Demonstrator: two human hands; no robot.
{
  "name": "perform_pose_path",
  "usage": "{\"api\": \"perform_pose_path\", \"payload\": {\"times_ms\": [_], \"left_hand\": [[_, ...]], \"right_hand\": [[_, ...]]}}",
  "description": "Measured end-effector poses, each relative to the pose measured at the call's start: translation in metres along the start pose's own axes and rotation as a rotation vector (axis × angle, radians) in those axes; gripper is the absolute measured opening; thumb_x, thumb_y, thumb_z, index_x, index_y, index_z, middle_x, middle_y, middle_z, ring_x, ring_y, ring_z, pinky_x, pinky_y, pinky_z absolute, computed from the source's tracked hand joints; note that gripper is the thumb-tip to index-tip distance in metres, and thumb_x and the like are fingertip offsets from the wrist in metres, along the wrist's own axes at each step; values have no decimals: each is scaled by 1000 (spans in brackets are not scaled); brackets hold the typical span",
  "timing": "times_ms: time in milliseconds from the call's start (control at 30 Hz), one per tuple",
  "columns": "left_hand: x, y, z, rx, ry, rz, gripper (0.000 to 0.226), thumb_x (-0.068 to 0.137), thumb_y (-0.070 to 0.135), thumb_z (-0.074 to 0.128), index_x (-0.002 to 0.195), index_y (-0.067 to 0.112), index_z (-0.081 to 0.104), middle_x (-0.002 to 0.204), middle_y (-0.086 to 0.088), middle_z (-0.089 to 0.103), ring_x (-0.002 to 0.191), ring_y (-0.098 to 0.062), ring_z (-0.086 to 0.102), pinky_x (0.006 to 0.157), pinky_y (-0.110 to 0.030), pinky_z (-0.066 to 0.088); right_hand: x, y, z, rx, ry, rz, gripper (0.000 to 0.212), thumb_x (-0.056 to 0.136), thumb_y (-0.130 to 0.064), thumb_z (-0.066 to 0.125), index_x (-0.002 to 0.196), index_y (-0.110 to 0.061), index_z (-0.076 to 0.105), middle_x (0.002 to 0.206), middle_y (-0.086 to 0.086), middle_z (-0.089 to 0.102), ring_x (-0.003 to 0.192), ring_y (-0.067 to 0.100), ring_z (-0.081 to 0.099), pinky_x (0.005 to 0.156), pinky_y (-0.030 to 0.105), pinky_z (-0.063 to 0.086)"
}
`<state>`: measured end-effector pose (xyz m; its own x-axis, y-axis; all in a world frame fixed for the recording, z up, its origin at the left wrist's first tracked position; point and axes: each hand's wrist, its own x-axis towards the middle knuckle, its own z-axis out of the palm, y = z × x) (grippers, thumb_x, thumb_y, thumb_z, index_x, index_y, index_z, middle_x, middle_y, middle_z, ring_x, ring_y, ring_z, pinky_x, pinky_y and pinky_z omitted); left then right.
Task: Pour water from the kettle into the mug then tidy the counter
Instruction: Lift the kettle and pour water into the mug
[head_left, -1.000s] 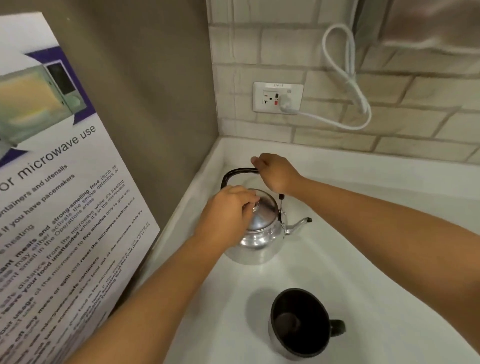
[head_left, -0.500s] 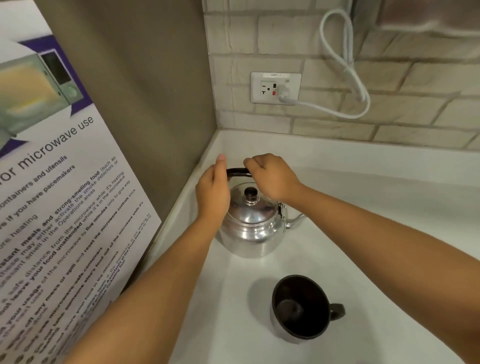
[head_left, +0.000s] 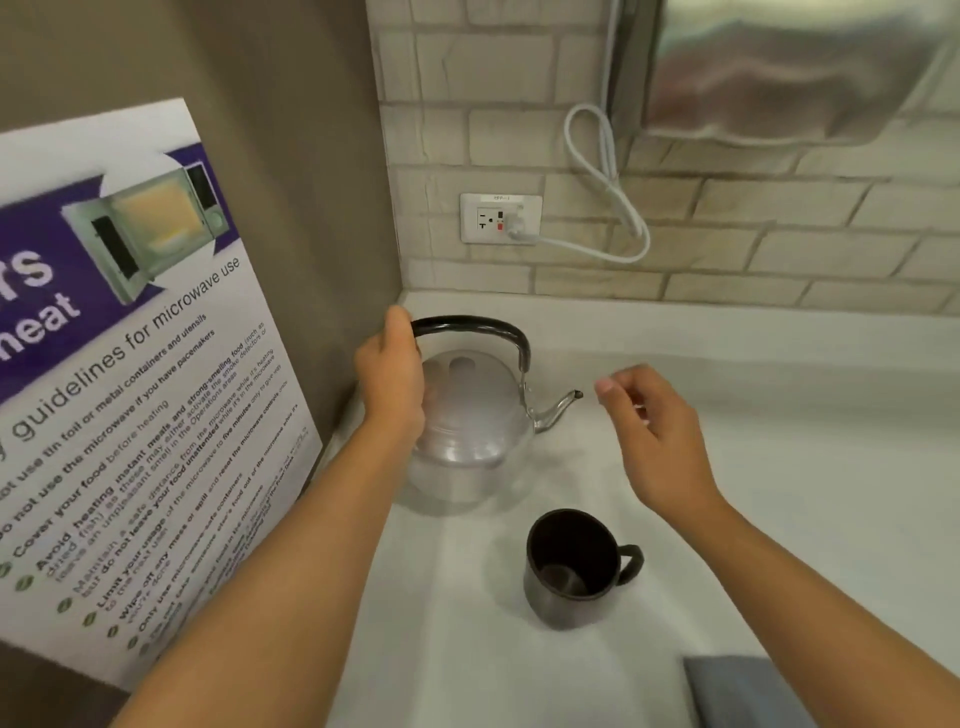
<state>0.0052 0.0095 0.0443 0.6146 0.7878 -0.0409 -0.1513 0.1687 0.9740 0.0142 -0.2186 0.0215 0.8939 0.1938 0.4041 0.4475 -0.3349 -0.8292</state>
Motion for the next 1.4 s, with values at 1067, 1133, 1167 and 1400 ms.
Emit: {"api": "perform_pose_path", "payload": {"times_ms": [1067, 1133, 1167, 1400], "left_hand": [[-113, 46, -49, 374, -87, 299, 50, 71, 40, 54, 31, 22, 28, 35, 12, 17, 39, -9, 16, 43, -27, 17], [-114, 44, -46, 419, -103, 334, 48, 70, 40, 54, 31, 22, 32, 33, 11, 19, 38, -9, 17, 46, -28, 19], [-115, 43, -44, 430, -112, 351, 47, 70, 39, 54, 31, 23, 34, 32, 11, 19, 38, -9, 17, 46, -28, 20], [-117, 45, -35, 497, -144, 416, 44, 68, 41, 54, 33, 22, 35, 30, 12, 21, 34, -9, 18, 46, -28, 22]], "right_hand": [[-116, 77, -19, 196, -81, 359, 38, 94, -19, 40, 62, 1, 40, 63, 9, 41, 61, 18, 39, 63, 37, 38], [-116, 78, -19, 198, -89, 354, 40, 96, -20, 40, 61, -1, 41, 63, 9, 42, 62, 18, 39, 64, 36, 39], [-116, 79, -19, 198, -94, 351, 40, 96, -21, 40, 61, -4, 42, 63, 9, 42, 62, 18, 40, 64, 36, 39], [-116, 78, -19, 220, -107, 336, 38, 98, -21, 39, 61, -13, 40, 63, 7, 39, 60, 15, 38, 63, 35, 39]]}}
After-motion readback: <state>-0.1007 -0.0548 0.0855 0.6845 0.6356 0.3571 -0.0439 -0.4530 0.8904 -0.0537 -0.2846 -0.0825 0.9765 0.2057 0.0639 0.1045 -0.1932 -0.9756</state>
